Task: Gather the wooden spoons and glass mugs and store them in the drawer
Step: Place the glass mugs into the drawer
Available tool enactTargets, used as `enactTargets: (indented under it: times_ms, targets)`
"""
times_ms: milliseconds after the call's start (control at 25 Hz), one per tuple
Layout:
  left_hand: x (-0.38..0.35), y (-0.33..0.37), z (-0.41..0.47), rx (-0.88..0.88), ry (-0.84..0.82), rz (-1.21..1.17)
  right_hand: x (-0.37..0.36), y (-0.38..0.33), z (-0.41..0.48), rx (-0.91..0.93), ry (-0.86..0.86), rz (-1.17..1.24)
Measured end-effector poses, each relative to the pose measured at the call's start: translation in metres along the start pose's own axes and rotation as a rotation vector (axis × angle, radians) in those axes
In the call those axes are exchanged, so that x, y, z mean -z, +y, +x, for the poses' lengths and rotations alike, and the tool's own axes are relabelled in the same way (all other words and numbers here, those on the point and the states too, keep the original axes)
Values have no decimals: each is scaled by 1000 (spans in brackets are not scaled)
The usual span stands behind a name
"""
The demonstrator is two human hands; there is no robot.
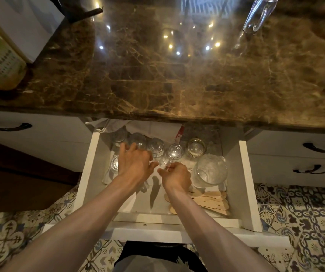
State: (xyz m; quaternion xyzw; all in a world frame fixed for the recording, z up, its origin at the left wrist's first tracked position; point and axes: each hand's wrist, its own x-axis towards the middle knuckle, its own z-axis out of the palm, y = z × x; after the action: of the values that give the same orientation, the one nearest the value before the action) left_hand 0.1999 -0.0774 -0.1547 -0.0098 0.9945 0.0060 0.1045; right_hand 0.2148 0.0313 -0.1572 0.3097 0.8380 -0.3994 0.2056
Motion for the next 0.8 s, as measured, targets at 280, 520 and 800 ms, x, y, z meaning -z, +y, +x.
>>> enactTargets:
  times_ms: [280,520,800]
  targets:
    - [30,-5,-2,-83,56,-30,29,-2,-13,19,-379,-114]
    - [108,6,-4,-215,98,-281,94,-20,-29,205,-492,-35]
    - [155,19,59,-212,426,-397,187,-88,-15,493,-186,237]
